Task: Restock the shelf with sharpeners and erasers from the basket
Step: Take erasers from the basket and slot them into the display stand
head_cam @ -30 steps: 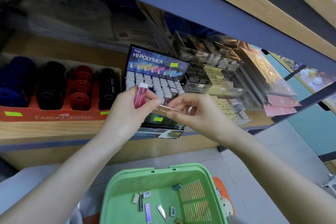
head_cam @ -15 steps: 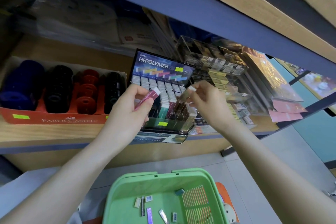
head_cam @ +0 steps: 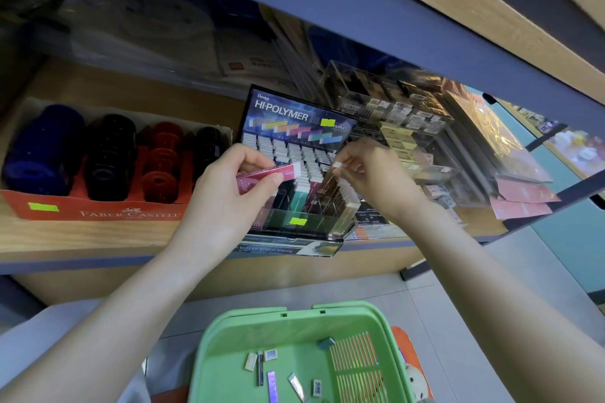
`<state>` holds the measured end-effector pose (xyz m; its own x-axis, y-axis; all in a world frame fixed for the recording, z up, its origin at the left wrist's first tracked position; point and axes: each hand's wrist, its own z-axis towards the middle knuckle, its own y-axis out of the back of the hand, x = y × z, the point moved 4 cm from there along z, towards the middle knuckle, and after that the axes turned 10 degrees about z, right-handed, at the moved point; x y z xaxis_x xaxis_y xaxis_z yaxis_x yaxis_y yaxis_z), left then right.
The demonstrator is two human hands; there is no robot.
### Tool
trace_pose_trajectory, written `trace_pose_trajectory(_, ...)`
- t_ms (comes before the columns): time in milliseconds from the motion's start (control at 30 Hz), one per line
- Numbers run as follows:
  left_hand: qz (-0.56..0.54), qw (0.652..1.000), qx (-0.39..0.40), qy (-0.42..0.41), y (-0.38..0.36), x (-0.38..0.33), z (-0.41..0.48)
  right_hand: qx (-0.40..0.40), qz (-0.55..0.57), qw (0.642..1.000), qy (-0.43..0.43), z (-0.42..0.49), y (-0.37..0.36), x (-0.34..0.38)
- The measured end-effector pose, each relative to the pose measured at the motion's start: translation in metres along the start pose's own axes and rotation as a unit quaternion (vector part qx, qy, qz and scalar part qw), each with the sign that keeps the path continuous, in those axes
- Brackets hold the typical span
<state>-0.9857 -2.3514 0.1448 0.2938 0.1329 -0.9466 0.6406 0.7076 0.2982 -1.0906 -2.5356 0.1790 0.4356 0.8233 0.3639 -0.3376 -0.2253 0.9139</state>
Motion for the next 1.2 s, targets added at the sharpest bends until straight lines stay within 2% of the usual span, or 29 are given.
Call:
trace_pose_trajectory(100,-0.006,1.0,0.0,0.008,0.0,0.0,0.0,-0.004,-0.004,1.0,-0.026,0.0,-0.005,0.003)
trace_pose_trajectory(200,0.0,1.0,0.004,0.0,0.0,-0.001,-0.002,0.019,-0.052,0.997,-0.058,0.003,-0.008,0.01)
trace_pose_trajectory(300,0.009,1.0,0.008,-0.007,0.0,-0.002,-0.002,0.001,-0.089,0.996,-0.03,0.003,-0.005,0.019)
trace_pose_trajectory(333,0.0,1.0,0.009,-0.001,0.0,-0.001,-0.002,-0.009,-0.051,0.998,-0.023,0.0,-0.002,0.024)
trace_pose_trajectory(400,-0.014,1.0,0.007,0.011,-0.001,0.0,-0.002,-0.003,0.096,0.995,-0.014,-0.011,0.0,0.037)
trace_pose_trajectory(500,-0.029,1.0,0.003,0.001,-0.003,-0.001,-0.002,0.07,0.286,0.956,-0.022,-0.034,-0.004,0.059)
trace_pose_trajectory(600,-0.061,0.998,0.005,-0.014,-0.005,-0.004,-0.003,0.093,0.367,0.923,-0.068,-0.047,-0.011,0.062)
trace_pose_trajectory(700,-0.08,0.996,0.01,-0.025,-0.008,-0.008,-0.005,0.059,0.432,0.892,-0.12,-0.052,-0.01,0.057)
trace_pose_trajectory(767,0.002,0.997,-0.006,-0.074,-0.007,-0.009,-0.007,0.021,0.479,0.866,-0.145,-0.054,-0.003,0.051)
trace_pose_trajectory(867,0.213,0.956,-0.04,-0.2,-0.006,-0.009,-0.01,-0.057,0.453,0.879,-0.138,-0.052,0.013,0.035)
trace_pose_trajectory(933,0.292,0.926,-0.028,-0.236,-0.009,-0.003,-0.01,-0.1,0.393,0.905,-0.13,-0.049,0.021,0.023)
trace_pose_trajectory(1067,0.347,0.908,-0.003,-0.235,-0.011,0.008,-0.008,-0.103,0.232,0.963,-0.089,-0.04,0.019,0.011)
trace_pose_trajectory(1200,0.363,0.904,0.004,-0.226,-0.013,0.016,-0.007,-0.071,0.109,0.991,-0.014,-0.032,0.01,0.017)
